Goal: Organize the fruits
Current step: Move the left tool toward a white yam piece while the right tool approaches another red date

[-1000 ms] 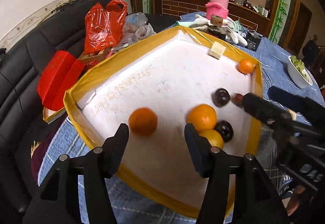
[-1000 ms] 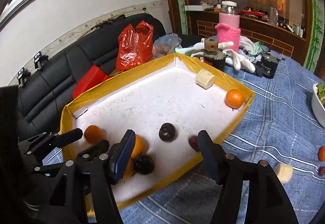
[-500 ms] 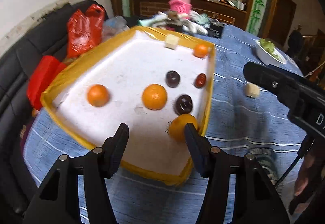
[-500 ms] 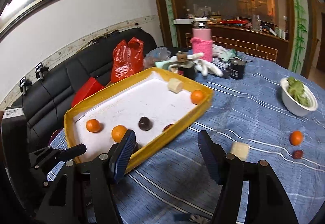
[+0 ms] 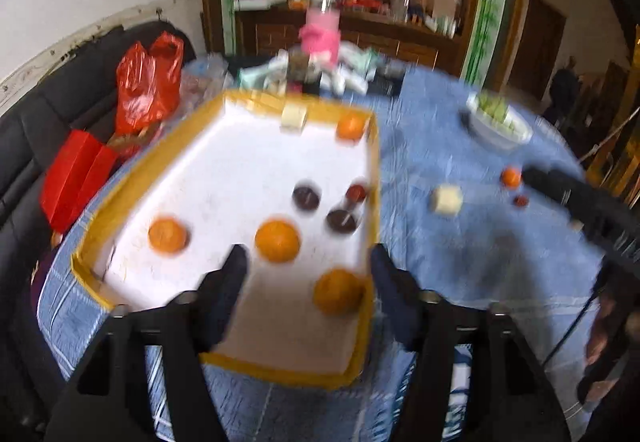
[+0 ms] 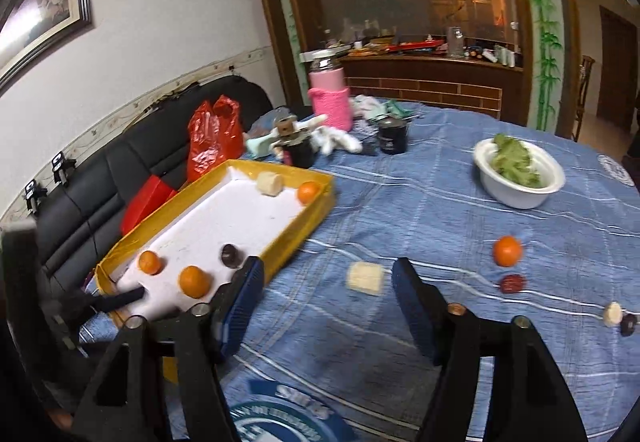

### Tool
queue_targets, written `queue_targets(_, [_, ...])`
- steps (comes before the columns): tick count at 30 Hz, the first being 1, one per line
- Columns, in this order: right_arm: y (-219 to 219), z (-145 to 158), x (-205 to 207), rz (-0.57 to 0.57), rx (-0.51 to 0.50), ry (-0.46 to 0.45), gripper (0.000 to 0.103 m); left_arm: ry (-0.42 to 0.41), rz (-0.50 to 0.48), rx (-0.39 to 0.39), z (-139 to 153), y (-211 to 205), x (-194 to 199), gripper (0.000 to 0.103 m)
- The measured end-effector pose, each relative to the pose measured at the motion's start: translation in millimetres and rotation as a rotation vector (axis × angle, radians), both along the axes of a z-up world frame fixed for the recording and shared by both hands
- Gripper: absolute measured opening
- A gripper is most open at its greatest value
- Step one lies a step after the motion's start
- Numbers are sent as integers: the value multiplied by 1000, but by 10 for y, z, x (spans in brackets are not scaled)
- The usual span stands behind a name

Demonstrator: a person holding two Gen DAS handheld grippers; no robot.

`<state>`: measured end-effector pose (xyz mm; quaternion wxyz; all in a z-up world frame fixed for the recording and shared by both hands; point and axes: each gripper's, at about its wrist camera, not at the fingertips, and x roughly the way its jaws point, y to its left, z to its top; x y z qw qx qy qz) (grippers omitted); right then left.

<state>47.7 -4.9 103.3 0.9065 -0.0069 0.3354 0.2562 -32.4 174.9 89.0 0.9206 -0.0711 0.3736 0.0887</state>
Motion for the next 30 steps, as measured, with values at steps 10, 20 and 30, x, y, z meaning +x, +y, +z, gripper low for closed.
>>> queue_targets(10, [-732, -244, 220, -144, -68, 41, 75, -36, -211, -36, -112, -582, 423, 81])
queue_targets(20, [-1076, -573, 679, -201, -111, 81, 74, 39, -232, 34, -531, -1007, 1092, 81])
queue_targets(30, [-1047, -876, 1011, -172, -135, 132, 54, 64, -265, 30, -741, -1081, 1248, 81])
